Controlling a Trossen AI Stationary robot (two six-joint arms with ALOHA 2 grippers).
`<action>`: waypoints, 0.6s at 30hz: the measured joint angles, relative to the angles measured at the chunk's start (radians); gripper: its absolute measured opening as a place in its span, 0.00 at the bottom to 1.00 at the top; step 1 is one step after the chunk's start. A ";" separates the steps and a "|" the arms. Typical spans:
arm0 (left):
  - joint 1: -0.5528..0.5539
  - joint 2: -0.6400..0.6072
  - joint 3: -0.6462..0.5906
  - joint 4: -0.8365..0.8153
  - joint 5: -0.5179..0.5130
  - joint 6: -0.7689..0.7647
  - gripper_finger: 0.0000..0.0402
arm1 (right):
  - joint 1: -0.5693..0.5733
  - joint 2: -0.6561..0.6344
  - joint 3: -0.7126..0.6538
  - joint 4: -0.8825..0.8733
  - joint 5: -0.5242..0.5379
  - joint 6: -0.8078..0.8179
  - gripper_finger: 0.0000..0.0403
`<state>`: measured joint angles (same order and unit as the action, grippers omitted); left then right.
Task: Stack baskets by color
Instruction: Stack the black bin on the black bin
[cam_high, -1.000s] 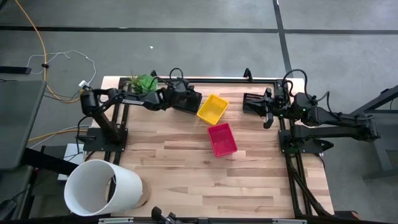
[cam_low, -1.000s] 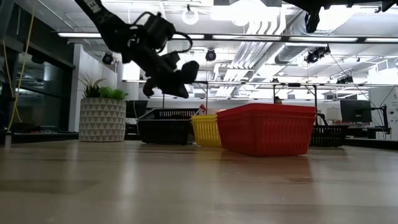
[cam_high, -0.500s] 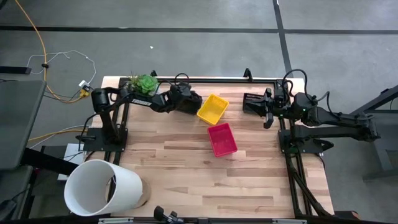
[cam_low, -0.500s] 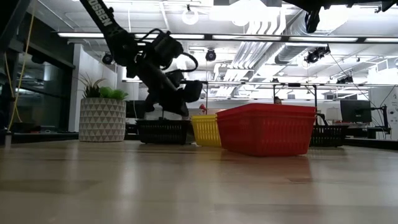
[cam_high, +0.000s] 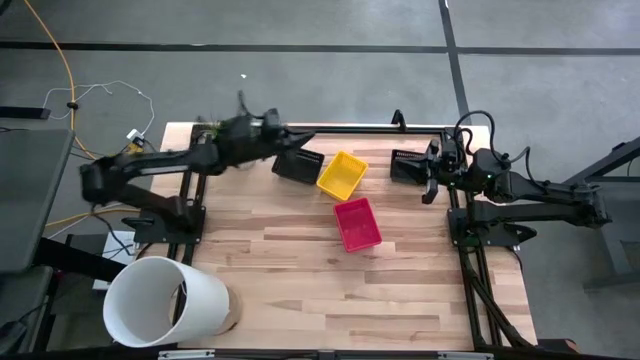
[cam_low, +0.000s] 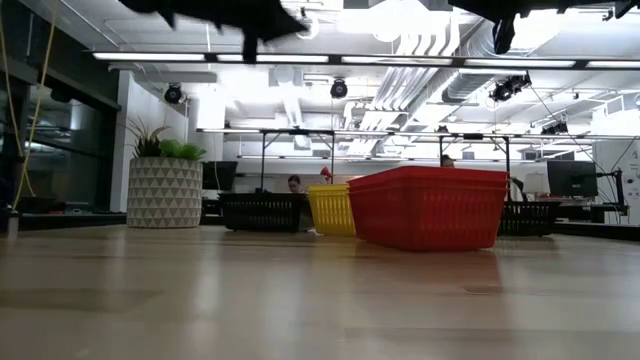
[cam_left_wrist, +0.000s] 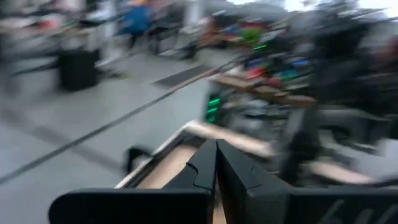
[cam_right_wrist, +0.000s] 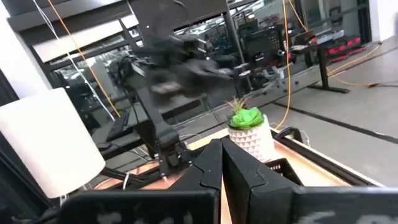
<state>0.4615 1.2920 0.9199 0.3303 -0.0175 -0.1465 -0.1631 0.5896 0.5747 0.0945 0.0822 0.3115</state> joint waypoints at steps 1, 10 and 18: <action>-0.014 -0.045 0.000 -0.020 0.032 0.003 0.00 | 0.000 0.000 0.000 0.003 0.000 -0.005 0.00; -0.192 -0.328 -0.010 -0.216 0.119 0.011 0.00 | 0.000 0.000 0.000 0.078 -0.029 -0.069 0.00; -0.285 -0.478 -0.208 -0.138 -0.054 -0.003 0.00 | 0.000 0.000 0.000 0.099 -0.030 -0.086 0.00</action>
<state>0.1769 0.8137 0.7116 0.1919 -0.0714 -0.1497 -0.1630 0.5900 0.5747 0.1932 0.0525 0.2256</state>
